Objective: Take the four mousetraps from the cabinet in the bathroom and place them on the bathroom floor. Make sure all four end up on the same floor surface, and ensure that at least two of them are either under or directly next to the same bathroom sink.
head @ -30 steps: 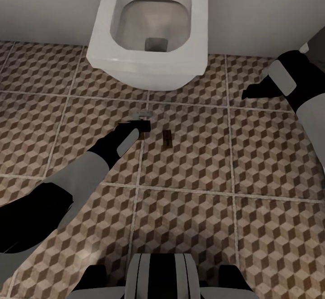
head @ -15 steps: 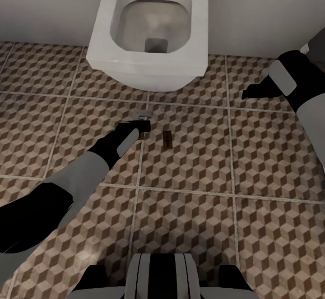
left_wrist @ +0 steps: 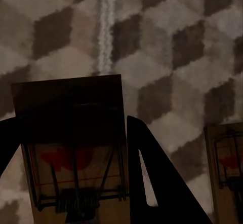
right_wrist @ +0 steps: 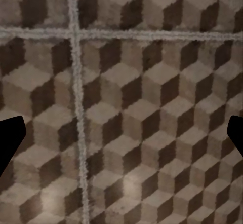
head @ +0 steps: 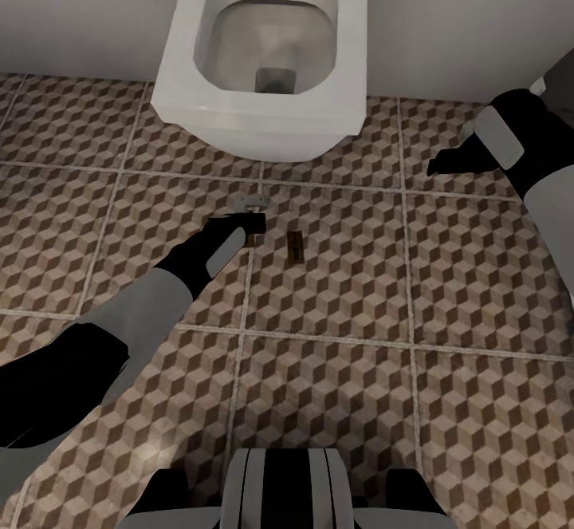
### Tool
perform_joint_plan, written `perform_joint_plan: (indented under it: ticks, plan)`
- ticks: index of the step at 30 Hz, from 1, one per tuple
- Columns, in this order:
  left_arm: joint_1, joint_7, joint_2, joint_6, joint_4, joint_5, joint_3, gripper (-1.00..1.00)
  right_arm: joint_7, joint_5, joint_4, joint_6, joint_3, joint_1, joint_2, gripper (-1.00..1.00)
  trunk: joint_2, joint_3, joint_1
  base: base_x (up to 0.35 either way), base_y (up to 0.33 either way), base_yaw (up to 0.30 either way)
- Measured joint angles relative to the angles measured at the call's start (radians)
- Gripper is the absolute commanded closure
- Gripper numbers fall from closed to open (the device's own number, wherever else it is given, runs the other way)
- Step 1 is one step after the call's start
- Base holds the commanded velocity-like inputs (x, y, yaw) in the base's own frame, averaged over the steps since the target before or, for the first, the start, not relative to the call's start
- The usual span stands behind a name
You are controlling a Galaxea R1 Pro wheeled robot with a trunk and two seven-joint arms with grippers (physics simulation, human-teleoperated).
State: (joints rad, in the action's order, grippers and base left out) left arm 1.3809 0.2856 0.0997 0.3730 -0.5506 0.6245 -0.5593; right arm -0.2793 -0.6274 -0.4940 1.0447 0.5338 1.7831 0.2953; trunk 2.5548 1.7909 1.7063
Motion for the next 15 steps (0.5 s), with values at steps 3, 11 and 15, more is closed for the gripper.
perform_joint_plan:
  ticks: [3, 11, 15]
  plan:
    - [0.000, 0.000, 0.000, 0.000, 0.000, 0.000, 0.000, 1.00, 0.000, 0.000, 0.000, 0.000, 0.000, 0.000, 0.000, -1.00, 0.000, 0.000, 0.000, 0.000, -0.006, 0.000]
    - [0.000, 0.000, 0.000, 0.000, -0.002, 0.001, 0.000, 1.00, 0.000, 0.000, 0.000, 0.000, 0.000, 0.000, 0.000, -1.00, 0.000, 0.000, 0.000, 0.000, -0.002, 0.000]
    - [-0.001, 0.000, 0.000, 0.000, -0.005, 0.002, 0.000, 1.00, 0.000, 0.000, 0.000, 0.000, -0.001, -0.001, 0.002, -1.00, 0.000, 0.000, 0.000, 0.000, -0.025, 0.000]
